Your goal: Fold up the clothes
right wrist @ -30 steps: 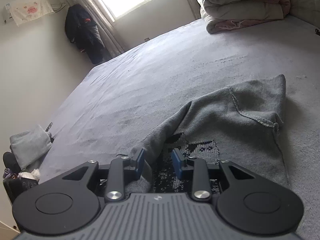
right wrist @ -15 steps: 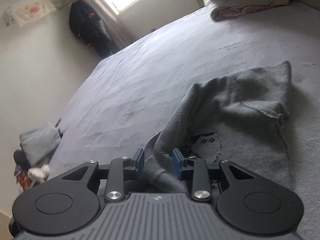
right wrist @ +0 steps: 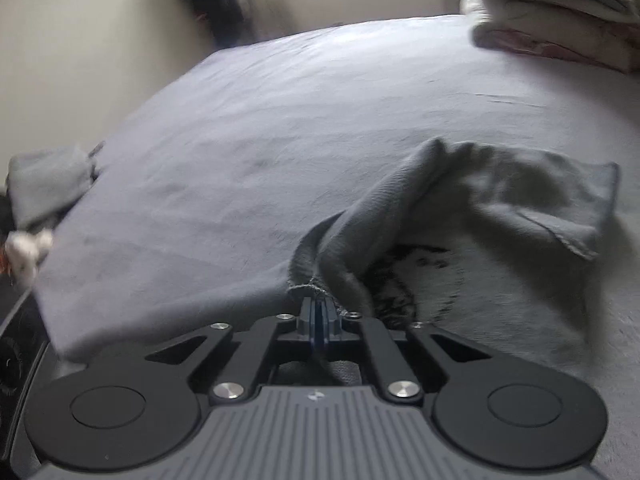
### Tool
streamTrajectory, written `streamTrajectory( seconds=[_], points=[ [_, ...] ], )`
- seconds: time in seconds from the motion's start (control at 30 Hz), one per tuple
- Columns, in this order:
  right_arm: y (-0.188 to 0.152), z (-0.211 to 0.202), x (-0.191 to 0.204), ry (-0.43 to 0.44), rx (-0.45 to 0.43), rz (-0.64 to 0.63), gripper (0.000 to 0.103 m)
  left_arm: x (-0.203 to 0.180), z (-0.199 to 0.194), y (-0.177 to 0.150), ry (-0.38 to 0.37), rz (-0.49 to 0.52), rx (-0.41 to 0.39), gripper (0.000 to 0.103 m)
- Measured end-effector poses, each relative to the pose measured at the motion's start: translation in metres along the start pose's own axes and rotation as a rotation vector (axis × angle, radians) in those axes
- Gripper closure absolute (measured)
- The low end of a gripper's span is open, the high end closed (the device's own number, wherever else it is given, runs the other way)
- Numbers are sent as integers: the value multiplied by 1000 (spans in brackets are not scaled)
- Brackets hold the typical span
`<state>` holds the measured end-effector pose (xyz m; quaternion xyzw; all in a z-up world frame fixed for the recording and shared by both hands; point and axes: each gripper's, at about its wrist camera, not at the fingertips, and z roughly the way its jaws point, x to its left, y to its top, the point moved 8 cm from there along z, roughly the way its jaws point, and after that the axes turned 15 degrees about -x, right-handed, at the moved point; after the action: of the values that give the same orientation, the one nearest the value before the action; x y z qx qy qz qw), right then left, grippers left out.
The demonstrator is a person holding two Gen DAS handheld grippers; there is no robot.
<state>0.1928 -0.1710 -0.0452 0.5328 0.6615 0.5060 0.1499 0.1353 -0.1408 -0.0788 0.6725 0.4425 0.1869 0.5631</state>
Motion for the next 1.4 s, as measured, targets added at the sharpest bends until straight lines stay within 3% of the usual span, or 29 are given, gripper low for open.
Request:
streamTrajectory(
  seconds=[0.03, 0.1, 0.17, 0.47, 0.53, 0.6, 0.63, 0.7, 0.8, 1.07, 1.4],
  points=[
    [8, -5, -6, 0, -32, 47, 99, -1, -5, 2, 1, 13, 5, 69],
    [24, -20, -20, -1, -100, 133, 99, -2, -17, 5, 11, 53, 15, 46],
    [38, -33, -34, -10, -161, 218, 99, -1, -30, 7, 20, 96, 32, 40],
    [44, -57, -80, -104, -247, 498, 99, 22, -74, -10, 79, 207, 132, 39],
    [45, -57, -76, -87, -256, 523, 99, 25, -78, -15, 83, 230, 152, 41],
    [50, -55, -68, -68, -270, 529, 99, 28, -82, -19, 83, 255, 162, 64],
    [54, -53, -62, -58, -275, 513, 99, 29, -83, -18, 82, 261, 160, 69],
    [63, -47, -49, -39, -283, 471, 99, 33, -87, -15, 79, 263, 151, 90],
    [79, -36, -29, -23, -278, 432, 99, 45, -96, -3, 78, 216, 101, 94],
    [126, 12, 13, -4, -275, 390, 99, 109, -122, 35, 154, -33, -46, 96],
    [153, 91, 60, -10, -288, 332, 99, 208, -154, 55, 397, -254, -172, 96]
  ],
)
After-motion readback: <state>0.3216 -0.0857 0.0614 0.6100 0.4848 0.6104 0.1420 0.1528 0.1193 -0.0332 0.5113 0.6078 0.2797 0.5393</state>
